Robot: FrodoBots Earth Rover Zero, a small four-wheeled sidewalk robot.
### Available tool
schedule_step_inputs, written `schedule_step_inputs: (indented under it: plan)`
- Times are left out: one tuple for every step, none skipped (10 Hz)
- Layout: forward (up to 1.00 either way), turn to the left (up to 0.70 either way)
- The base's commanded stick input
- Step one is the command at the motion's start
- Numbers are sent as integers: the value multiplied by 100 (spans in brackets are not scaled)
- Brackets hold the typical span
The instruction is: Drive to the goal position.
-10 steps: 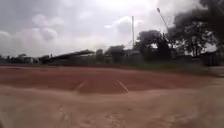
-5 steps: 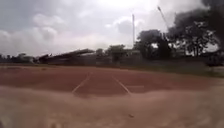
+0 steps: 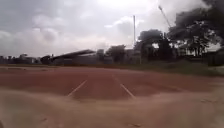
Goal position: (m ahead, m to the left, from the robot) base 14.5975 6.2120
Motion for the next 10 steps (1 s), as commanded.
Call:
schedule_step_inputs:
  plan:
    - [45, 0]
    - [45, 0]
    - [45, 0]
    - [45, 0]
    - [45, 0]
    - [45, 0]
    - [45, 0]
    - [45, 0]
    - [45, 0]
    - [45, 0]
